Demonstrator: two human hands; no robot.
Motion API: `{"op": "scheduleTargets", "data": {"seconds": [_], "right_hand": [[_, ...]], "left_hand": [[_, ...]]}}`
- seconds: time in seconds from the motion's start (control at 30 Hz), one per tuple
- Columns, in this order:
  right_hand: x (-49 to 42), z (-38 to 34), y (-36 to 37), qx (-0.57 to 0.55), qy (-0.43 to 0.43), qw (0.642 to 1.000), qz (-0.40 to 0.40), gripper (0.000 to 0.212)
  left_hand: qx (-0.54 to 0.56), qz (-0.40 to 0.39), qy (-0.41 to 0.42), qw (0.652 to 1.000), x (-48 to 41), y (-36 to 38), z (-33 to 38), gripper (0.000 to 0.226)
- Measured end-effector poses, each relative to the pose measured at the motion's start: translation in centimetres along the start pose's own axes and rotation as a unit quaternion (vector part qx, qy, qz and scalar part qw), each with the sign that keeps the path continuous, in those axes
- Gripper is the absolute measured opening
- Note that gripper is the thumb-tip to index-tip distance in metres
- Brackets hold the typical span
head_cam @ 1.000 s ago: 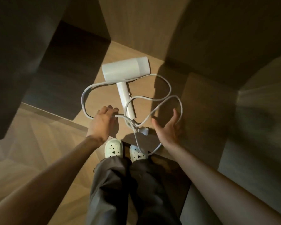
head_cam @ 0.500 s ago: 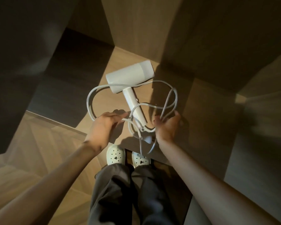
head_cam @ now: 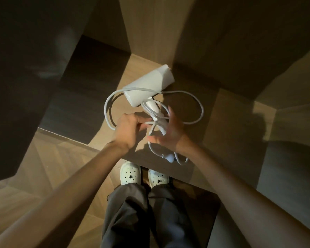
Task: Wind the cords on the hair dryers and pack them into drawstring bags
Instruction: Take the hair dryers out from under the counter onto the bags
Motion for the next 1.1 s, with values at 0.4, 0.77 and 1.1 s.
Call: {"op": "scheduleTargets", "data": {"seconds": [0.4, 0.77, 1.1], "right_hand": [[-1.6, 0.6, 0.9, 0.203, -0.016, 0.967, 0.152, 0.102], [-1.3, 0.4, 0.0, 0.410, -0.067, 0.883, 0.220, 0.081], [-1.0, 0.6, -0.1, 0.370, -0.051, 0.916, 0.145, 0.093]], "left_hand": [[0.082, 0.017, -0.044, 0.995, 0.6, -0.9, -1.5, 0.023], [-0.119, 0.174, 0.010, 0.978, -3.4, -4.1, 0.0, 0.042], [-0.068, -0.001, -0.096, 0.993, -7.3, -3.9, -1.0, 0.074]]}}
Point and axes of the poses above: each hand's wrist, its own x-axis away from the middle knuckle, its own y-axis out of the palm, z = x × y, the point moved 5 cm from there along -x, towards the middle knuckle, and after that the axes turned 2 degrees about -z, right-handed, at the moved point
